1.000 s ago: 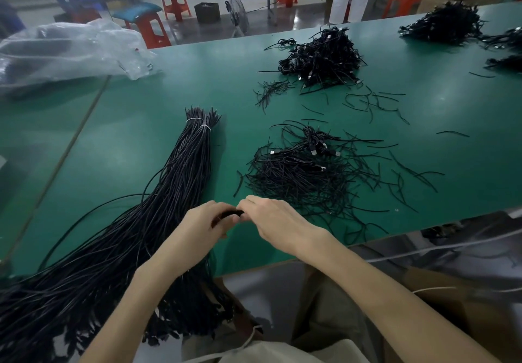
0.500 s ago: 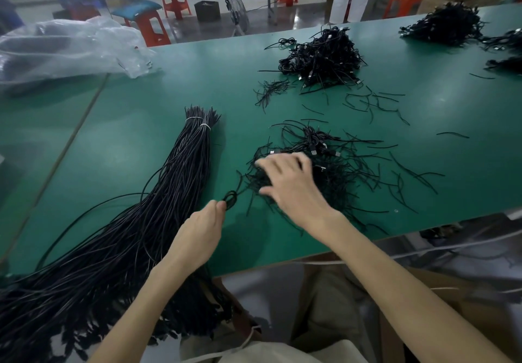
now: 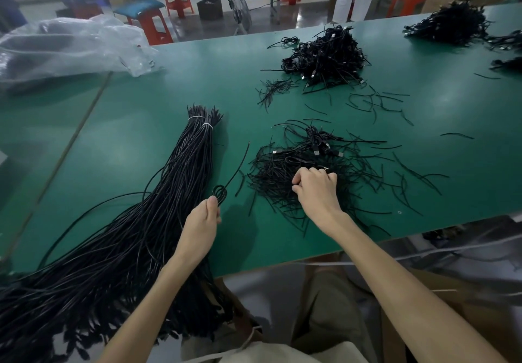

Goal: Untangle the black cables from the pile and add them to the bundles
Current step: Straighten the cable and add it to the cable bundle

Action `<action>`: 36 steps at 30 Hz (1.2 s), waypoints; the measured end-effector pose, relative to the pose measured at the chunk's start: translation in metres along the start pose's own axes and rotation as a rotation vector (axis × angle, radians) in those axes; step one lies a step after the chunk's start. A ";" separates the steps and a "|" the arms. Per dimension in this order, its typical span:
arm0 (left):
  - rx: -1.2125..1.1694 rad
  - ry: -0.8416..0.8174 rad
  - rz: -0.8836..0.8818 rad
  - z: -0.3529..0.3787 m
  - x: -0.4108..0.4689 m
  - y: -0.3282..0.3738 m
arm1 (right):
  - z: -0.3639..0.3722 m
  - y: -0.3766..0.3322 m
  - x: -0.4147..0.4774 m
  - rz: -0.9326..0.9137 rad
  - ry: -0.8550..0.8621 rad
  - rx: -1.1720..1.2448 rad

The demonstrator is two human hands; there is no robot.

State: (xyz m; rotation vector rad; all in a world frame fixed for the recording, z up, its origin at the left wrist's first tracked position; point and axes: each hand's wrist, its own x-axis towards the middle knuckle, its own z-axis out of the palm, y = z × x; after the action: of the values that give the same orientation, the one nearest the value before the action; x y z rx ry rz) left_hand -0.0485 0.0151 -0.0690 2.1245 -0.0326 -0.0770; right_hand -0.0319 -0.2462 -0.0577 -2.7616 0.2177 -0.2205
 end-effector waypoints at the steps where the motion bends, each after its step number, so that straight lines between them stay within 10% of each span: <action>1: -0.010 -0.002 -0.001 0.000 0.000 0.000 | -0.001 0.000 0.001 0.000 -0.003 0.001; 11: -0.109 -0.029 -0.040 -0.002 -0.005 0.008 | -0.003 0.002 0.000 -0.015 0.044 -0.065; 17: -0.180 -0.051 -0.067 -0.003 -0.005 0.012 | -0.013 0.001 0.003 0.037 0.114 0.197; 25: -0.295 -0.116 -0.089 0.008 -0.012 0.033 | -0.032 -0.062 -0.033 0.107 -0.015 1.194; 36: -0.199 -0.106 0.029 0.022 -0.026 0.039 | -0.010 -0.075 -0.056 0.133 -0.163 1.167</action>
State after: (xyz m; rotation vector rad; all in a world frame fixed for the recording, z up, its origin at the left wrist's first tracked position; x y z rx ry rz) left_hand -0.0755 -0.0230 -0.0459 1.9195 -0.1140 -0.1688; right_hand -0.0789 -0.1702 -0.0278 -1.5890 0.1530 -0.0465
